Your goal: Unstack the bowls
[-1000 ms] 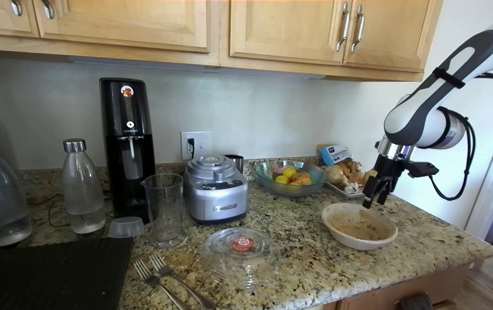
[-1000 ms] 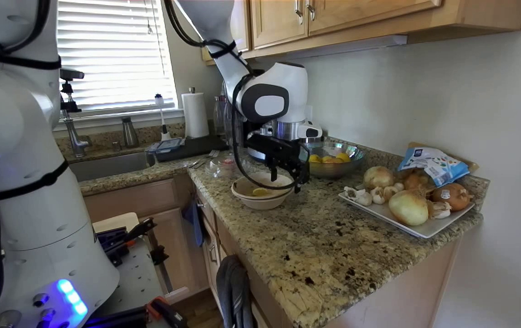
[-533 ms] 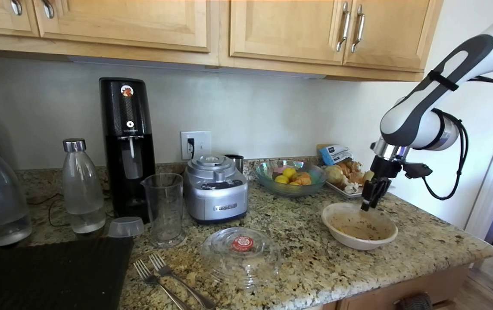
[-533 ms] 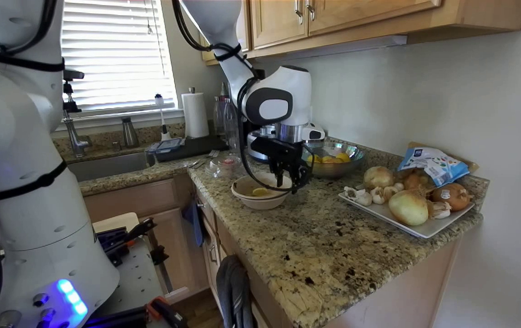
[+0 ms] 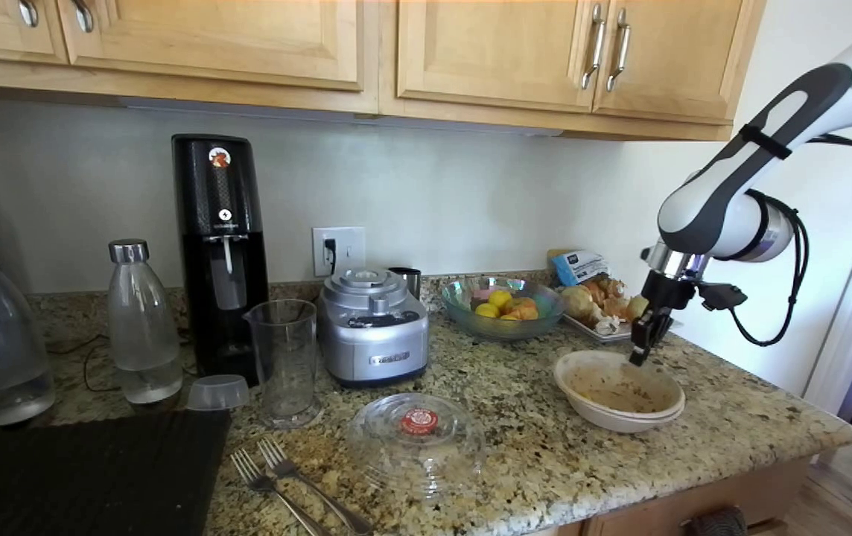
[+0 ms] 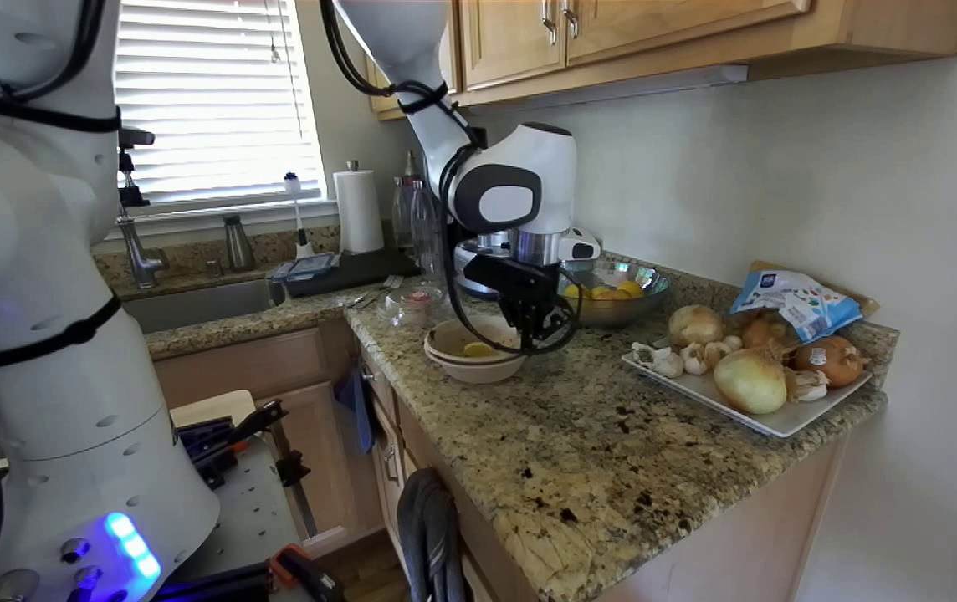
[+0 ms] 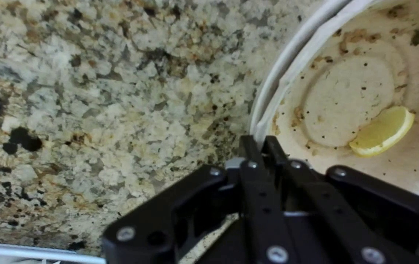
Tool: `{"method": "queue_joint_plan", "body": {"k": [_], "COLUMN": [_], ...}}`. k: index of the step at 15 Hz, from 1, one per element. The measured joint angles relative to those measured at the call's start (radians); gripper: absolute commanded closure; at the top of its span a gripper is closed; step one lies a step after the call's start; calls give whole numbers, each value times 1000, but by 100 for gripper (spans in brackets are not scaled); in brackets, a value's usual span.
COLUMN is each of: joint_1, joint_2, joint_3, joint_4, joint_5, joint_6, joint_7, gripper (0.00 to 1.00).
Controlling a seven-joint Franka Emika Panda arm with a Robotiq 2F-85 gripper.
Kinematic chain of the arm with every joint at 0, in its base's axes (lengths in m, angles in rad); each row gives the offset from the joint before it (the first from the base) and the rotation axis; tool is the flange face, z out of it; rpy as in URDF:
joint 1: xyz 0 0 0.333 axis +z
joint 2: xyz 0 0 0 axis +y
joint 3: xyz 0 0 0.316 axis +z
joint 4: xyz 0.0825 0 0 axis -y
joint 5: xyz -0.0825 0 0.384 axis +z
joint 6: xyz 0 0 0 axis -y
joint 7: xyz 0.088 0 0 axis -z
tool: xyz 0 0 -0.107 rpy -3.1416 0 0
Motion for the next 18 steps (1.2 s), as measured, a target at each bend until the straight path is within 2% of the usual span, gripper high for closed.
{"method": "queue_joint_plan", "body": {"k": [6,11,18], "joint_1": [-15,-21,-21], "joint_2": [-6,-34,-80], "joint_3": [30,60,63], "joint_4": [0,-1,-4], "joint_5": [7,56,80], "joint_6": [0,0,-1], "joint_7": [-46,-111,-151], "gripper": [96,95,95]}}
